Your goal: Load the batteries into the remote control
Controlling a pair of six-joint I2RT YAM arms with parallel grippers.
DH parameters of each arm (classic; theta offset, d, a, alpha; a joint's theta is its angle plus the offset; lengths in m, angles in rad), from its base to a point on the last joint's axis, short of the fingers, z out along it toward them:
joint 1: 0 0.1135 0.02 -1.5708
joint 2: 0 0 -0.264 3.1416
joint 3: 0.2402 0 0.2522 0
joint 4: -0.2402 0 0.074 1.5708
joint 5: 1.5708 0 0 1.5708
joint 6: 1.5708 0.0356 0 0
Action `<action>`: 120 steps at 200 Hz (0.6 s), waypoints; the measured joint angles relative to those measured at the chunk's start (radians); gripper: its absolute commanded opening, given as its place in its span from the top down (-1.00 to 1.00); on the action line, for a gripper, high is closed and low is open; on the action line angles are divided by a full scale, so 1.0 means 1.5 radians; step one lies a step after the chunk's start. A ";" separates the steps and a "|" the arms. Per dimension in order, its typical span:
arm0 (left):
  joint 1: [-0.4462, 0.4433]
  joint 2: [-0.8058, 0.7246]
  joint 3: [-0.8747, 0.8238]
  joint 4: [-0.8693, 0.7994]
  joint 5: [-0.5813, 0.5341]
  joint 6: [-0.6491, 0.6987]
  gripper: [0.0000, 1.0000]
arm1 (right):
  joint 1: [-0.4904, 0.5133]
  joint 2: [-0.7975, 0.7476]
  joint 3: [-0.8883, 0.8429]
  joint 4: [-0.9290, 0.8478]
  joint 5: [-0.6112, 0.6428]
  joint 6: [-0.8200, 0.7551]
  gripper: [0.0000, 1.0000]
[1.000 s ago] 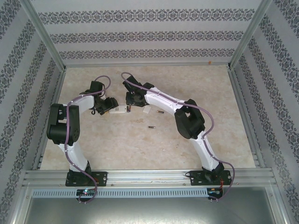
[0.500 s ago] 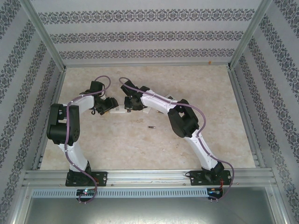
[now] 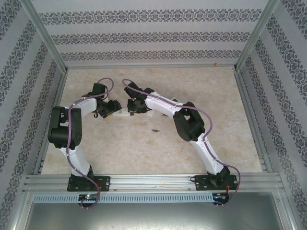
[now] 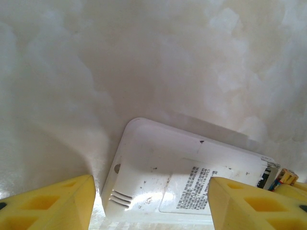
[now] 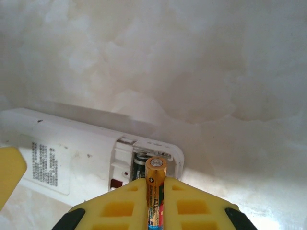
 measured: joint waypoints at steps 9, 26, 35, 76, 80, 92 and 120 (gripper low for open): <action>0.000 0.000 0.000 0.000 0.000 0.000 -0.29 | 0.000 -0.004 -0.004 0.000 -0.003 0.000 0.73; 0.000 0.000 0.000 0.000 0.000 0.000 -0.29 | 0.000 -0.009 -0.010 0.000 -0.008 0.003 0.72; 0.000 0.000 -0.001 0.000 0.000 0.000 -0.29 | 0.000 -0.009 -0.013 0.000 -0.012 0.005 0.71; 0.000 0.000 -0.001 0.000 0.000 0.000 -0.29 | -0.001 -0.009 -0.022 0.001 -0.042 0.029 0.67; 0.000 0.000 -0.001 0.000 0.000 0.000 -0.29 | -0.001 -0.009 -0.022 0.001 -0.044 0.031 0.66; 0.000 0.000 -0.001 0.000 0.000 0.000 -0.29 | -0.001 -0.009 -0.022 0.001 -0.046 0.035 0.64; 0.000 0.000 -0.001 0.000 0.000 0.000 -0.29 | -0.001 -0.009 -0.022 0.000 -0.047 0.041 0.53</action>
